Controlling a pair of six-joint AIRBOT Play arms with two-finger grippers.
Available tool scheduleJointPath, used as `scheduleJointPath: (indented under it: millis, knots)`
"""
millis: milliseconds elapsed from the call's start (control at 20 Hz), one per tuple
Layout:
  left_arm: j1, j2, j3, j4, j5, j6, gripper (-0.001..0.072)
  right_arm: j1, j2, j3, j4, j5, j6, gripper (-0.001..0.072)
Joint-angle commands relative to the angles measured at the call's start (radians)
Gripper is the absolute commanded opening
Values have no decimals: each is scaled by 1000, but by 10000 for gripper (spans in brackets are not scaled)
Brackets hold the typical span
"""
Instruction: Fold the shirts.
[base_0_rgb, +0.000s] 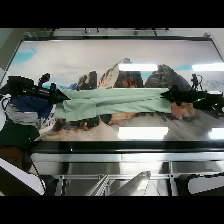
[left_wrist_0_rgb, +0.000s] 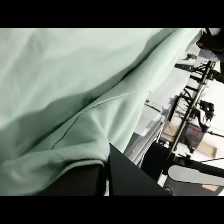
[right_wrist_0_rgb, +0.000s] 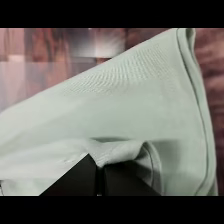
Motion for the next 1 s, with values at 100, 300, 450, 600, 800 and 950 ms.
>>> scheduleJointPath:
  millis: [100,300,450,600,800,950]
  knots:
    - [-19,-48,41,2,-14,-2,21,19,-26,24,-109,-2,40,24]
    - [16,-35,41,-11,-13,0,544,8,11,27,-163,64,40,195]
    - [57,27,41,-12,7,0,696,-30,92,55,-371,150,136,475]
    - [121,134,40,-10,17,0,696,-85,138,109,-607,158,313,707]
    - [193,270,39,-9,11,-1,692,-117,46,119,-523,177,326,707]
    - [203,319,39,-9,7,-1,690,-103,-47,119,-376,206,256,706]
